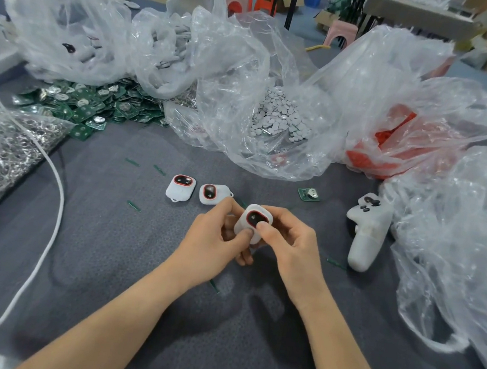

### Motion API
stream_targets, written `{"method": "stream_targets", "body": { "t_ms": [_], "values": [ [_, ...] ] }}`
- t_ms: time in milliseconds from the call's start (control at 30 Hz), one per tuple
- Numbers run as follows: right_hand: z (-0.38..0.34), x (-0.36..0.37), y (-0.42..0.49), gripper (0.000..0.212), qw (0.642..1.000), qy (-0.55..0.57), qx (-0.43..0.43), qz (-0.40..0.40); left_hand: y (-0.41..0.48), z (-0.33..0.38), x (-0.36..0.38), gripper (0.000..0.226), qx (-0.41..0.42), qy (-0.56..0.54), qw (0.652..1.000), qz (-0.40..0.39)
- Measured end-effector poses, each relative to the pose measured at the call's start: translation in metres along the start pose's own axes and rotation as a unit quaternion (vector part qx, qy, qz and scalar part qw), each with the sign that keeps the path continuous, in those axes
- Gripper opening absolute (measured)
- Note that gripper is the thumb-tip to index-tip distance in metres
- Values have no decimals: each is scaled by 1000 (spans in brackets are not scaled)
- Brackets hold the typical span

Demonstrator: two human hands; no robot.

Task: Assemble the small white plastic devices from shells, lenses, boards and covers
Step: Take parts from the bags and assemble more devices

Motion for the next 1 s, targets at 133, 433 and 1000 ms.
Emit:
{"method": "stream_targets", "body": {
  "t_ms": [133, 433, 1000],
  "values": [
    [1, 0, 0, 28, 1000, 12, 21, -4, 1, -2, -1, 11, -12, -19, 1000, 0],
    [0, -45, 16, 18, 973, -83, -22, 215, 3, -3, -8, 25, 35, 101, 987, 118],
    [-28, -160, 219, 15, 818, -539, 135, 148, 6, 1, -12, 39, -36, 127, 969, 211]
  ]
}}
Point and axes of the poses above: each hand's wrist, its own y-axis towards the middle knuckle, its own x-axis out of the palm, z = x × y, the point moved 5 cm from there along y, towards the middle knuckle, and after that the axes turned 8 degrees about z, right-handed, at the moved point
